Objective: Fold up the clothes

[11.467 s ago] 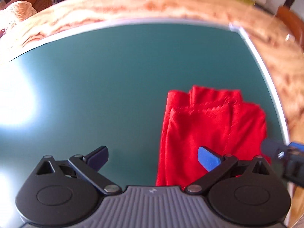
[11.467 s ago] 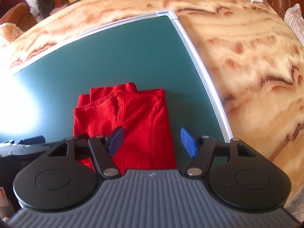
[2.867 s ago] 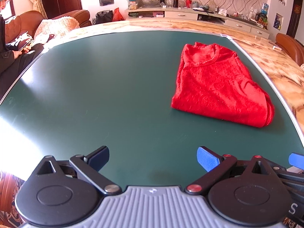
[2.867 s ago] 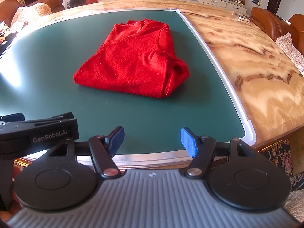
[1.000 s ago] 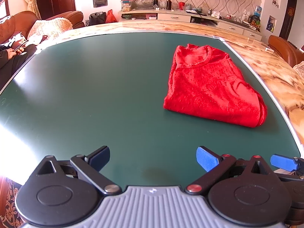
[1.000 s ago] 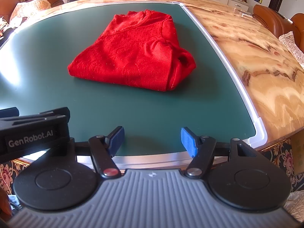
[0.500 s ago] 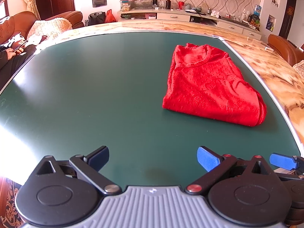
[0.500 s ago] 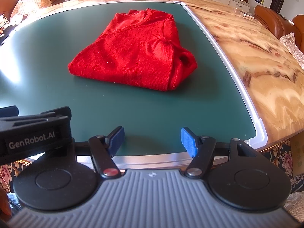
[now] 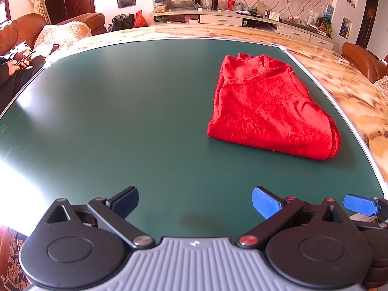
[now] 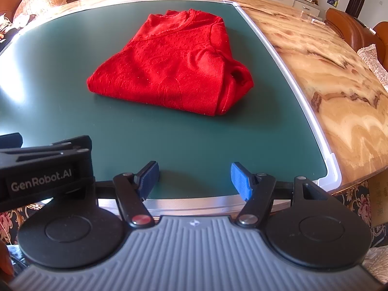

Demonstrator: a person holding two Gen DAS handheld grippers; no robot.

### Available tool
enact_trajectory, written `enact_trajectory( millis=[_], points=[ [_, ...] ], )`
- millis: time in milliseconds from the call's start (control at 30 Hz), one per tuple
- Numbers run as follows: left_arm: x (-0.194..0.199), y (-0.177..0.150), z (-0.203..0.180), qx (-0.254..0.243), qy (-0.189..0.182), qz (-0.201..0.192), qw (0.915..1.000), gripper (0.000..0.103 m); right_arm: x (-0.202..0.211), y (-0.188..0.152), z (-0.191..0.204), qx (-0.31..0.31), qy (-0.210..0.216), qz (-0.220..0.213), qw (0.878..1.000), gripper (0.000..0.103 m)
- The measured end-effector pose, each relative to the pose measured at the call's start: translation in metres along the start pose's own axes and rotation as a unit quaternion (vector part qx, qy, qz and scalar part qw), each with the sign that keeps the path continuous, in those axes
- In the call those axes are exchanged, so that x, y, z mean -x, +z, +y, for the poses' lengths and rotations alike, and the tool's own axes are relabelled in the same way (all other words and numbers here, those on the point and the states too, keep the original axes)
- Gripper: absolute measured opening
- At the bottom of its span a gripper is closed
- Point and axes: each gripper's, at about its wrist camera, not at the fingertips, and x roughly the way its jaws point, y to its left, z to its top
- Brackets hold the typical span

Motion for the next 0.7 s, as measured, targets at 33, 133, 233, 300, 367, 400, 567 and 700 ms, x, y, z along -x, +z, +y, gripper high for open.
enact_trajectory(
  millis=[33, 133, 233, 300, 367, 400, 567, 700],
  points=[
    [0.0001, 0.0000, -0.0001, 0.000, 0.000, 0.000, 1.0000, 0.103, 0.0000, -0.0002, -0.0002, 0.000, 0.000, -0.001, 1.000, 0.074],
    [-0.0002, -0.0004, -0.0008, -0.002, 0.000, 0.000, 1.0000, 0.103, -0.0006, -0.0008, -0.0012, -0.002, 0.001, -0.001, 1.000, 0.074],
    [0.0002, -0.0009, -0.0017, -0.005, 0.001, -0.001, 1.0000, 0.103, -0.0005, -0.0023, -0.0018, -0.004, 0.002, -0.003, 1.000, 0.074],
    [0.0000, -0.0009, -0.0019, -0.006, 0.001, -0.001, 1.0000, 0.103, -0.0003, -0.0029, -0.0018, -0.005, 0.003, -0.004, 1.000, 0.074],
    [-0.0004, -0.0009, -0.0018, -0.007, 0.001, 0.001, 1.0000, 0.103, -0.0004, -0.0032, -0.0016, -0.005, 0.002, -0.005, 1.000, 0.074],
    [-0.0005, -0.0010, -0.0014, -0.007, 0.000, 0.002, 1.0000, 0.103, -0.0004, -0.0033, -0.0014, -0.005, 0.002, -0.006, 1.000, 0.074],
    [-0.0020, -0.0013, -0.0003, -0.005, -0.005, 0.005, 1.0000, 0.103, -0.0006, -0.0041, -0.0015, -0.005, 0.002, -0.008, 1.000, 0.074],
    [-0.0035, -0.0017, 0.0006, -0.002, -0.011, 0.010, 0.9999, 0.103, -0.0001, -0.0050, -0.0021, -0.005, 0.003, -0.011, 1.000, 0.074]
  ],
)
